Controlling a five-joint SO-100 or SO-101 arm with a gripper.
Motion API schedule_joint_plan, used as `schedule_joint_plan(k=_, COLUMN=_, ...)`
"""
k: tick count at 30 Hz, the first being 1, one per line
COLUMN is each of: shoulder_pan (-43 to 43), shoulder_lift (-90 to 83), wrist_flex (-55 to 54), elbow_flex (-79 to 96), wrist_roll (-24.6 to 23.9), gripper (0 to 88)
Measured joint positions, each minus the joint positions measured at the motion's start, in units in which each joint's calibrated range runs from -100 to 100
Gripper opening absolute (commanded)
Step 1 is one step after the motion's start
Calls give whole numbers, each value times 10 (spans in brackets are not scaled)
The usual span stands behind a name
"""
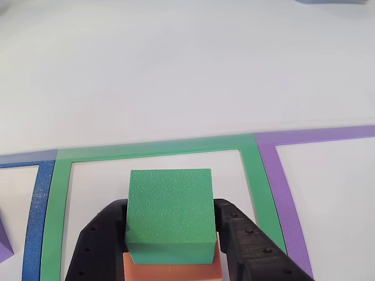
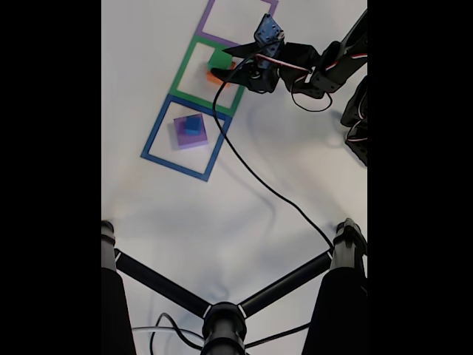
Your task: Tower of hanoi
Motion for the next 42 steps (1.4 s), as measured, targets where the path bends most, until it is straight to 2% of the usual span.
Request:
schedule_joint_plan(k=4, shoulder_pan=-2, shoulder_lift=-29, wrist_flex=32, elbow_flex=1, wrist_roll=0, gripper=67)
schedule_joint_plan(k=8, shoulder_pan=-2, shoulder_lift=-118, wrist_flex=119, elbow_flex=1, wrist_roll=0, gripper=68)
schedule_joint_plan(k=13, shoulder_pan=17, shoulder_lift=-285, wrist_flex=338, elbow_flex=-24, wrist_roll=0, gripper=67)
schedule_joint_plan(k=18, shoulder_pan=42, shoulder_lift=-427, wrist_flex=617, elbow_flex=-111, wrist_roll=8, gripper=67)
schedule_joint_plan(k=22, shoulder_pan=59, shoulder_lift=-479, wrist_flex=823, elbow_flex=-207, wrist_roll=2, gripper=67)
schedule_joint_plan(k=28, shoulder_pan=82, shoulder_lift=-504, wrist_flex=1070, elbow_flex=-368, wrist_roll=8, gripper=68)
schedule_joint_plan(k=32, shoulder_pan=98, shoulder_lift=-517, wrist_flex=1196, elbow_flex=-442, wrist_roll=8, gripper=67)
schedule_joint_plan(k=42, shoulder_pan=199, shoulder_lift=-545, wrist_flex=1414, elbow_flex=-619, wrist_roll=8, gripper=68)
